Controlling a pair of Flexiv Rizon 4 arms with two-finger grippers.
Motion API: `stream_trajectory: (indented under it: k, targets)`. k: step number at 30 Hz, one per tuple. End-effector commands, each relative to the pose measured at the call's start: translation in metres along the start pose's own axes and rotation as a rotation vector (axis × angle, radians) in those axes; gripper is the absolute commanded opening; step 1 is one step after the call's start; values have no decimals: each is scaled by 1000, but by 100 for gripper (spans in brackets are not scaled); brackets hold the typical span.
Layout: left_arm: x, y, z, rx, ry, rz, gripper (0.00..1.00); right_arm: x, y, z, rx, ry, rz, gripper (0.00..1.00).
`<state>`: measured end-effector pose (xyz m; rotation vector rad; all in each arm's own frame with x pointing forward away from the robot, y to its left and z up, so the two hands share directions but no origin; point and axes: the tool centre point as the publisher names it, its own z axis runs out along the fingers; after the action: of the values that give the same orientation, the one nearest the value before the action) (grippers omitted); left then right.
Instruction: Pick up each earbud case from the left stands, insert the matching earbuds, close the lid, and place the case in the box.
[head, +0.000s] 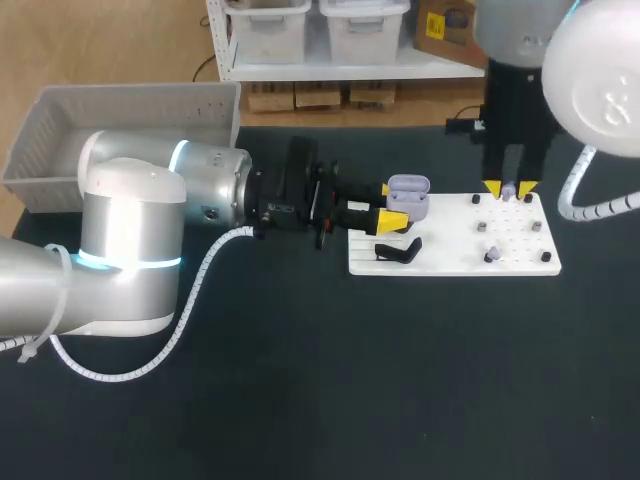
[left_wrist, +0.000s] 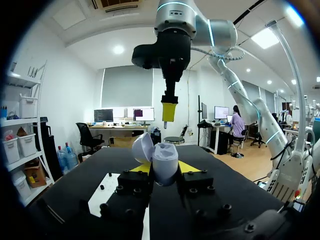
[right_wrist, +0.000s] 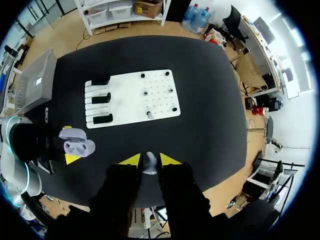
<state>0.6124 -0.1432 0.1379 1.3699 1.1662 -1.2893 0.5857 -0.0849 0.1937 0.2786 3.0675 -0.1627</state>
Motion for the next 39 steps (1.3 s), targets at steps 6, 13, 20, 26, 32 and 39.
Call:
stream_trajectory:
  k: [6, 13, 20, 26, 32, 39]
  targets:
    - [6, -4, 13, -2, -9, 47, 0, 3, 1, -5, -10, 8, -21, 0]
    - [7, -5, 14, -14, -19, 57, 0, 3, 1, -5, -10, 8, -21, 0]
    - [10, -5, 15, -14, -13, 54, 0, 3, 1, -5, -10, 8, -21, 0]
    - [10, -5, 15, -14, -13, 54, 0, 5, 17, -7, 28, 34, 77, 0]
    - [10, -5, 15, -14, -13, 54, 0, 6, 38, -7, 13, 63, 203, 0]
    - [10, -5, 15, -14, -13, 54, 0, 5, 60, -7, 65, 81, 263, 0]
